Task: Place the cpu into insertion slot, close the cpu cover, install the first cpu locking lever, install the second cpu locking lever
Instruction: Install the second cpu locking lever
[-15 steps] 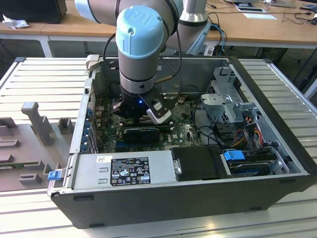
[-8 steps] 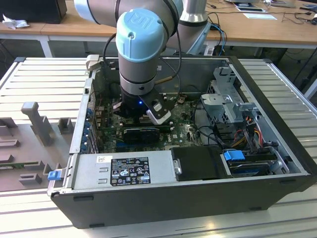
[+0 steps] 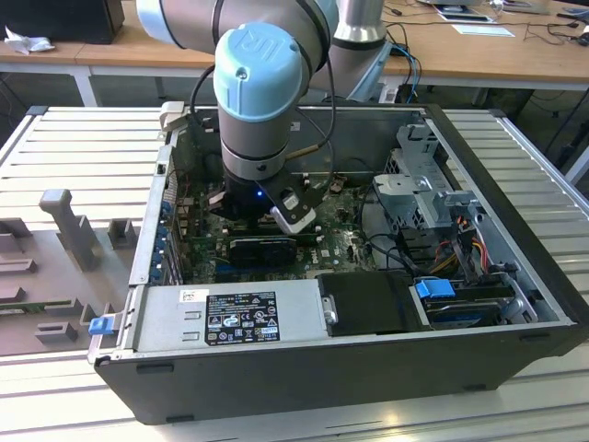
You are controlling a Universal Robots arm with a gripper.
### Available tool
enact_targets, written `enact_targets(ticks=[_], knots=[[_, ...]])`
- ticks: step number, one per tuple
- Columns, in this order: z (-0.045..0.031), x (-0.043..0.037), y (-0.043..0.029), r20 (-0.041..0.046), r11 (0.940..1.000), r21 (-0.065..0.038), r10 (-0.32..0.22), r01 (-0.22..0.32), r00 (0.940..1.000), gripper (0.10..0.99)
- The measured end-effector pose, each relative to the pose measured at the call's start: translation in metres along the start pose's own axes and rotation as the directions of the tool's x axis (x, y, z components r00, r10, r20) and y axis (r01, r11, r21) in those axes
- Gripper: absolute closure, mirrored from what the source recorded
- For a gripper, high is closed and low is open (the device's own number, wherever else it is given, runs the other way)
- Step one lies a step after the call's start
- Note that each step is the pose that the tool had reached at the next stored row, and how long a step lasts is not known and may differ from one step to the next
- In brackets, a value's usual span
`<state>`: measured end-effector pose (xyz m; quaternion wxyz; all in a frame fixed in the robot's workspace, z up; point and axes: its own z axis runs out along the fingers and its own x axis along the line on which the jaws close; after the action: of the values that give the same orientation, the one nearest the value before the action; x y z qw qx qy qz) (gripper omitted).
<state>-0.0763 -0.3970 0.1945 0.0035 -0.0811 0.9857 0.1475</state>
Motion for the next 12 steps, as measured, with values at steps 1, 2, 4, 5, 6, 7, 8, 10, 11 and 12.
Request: enact_targets(ticks=[1, 2, 4, 5, 6, 7, 8, 10, 11, 12], knots=[[-0.0003, 0.0009, -0.0008, 0.0002, 1.0, -0.001, 0.0, 0.0, 1.0, 0.98], [-0.001, 0.0016, -0.0022, 0.0004, 1.0, -0.002, 0.0, 0.0, 1.0, 0.98], [-0.0069, 0.0017, -0.0008, 0.0004, 1.0, -0.002, 0.0, 0.0, 1.0, 0.98], [-0.0097, 0.0016, 0.0, 0.0004, 1.0, -0.002, 0.0, 0.0, 1.0, 0.98], [-0.0129, 0.0016, 0.001, 0.0003, 1.0, -0.002, 0.0, 0.0, 1.0, 0.98], [-0.015, 0.0015, 0.0016, 0.0003, 1.0, -0.002, 0.0, 0.0, 1.0, 0.98], [-0.0169, 0.0015, 0.0022, 0.0004, 1.0, -0.002, 0.0, 0.0, 1.0, 0.98], [-0.0229, 0.0013, 0.004, 0.0003, 1.0, -0.002, 0.0, 0.0, 1.0, 0.98], [-0.027, 0.0011, 0.0053, 0.0004, 1.0, -0.002, 0.0, 0.0, 1.0, 0.98], [-0.0273, 0.0011, 0.0054, 0.0005, 1.0, -0.002, 0.0, 0.0, 1.0, 0.98]])
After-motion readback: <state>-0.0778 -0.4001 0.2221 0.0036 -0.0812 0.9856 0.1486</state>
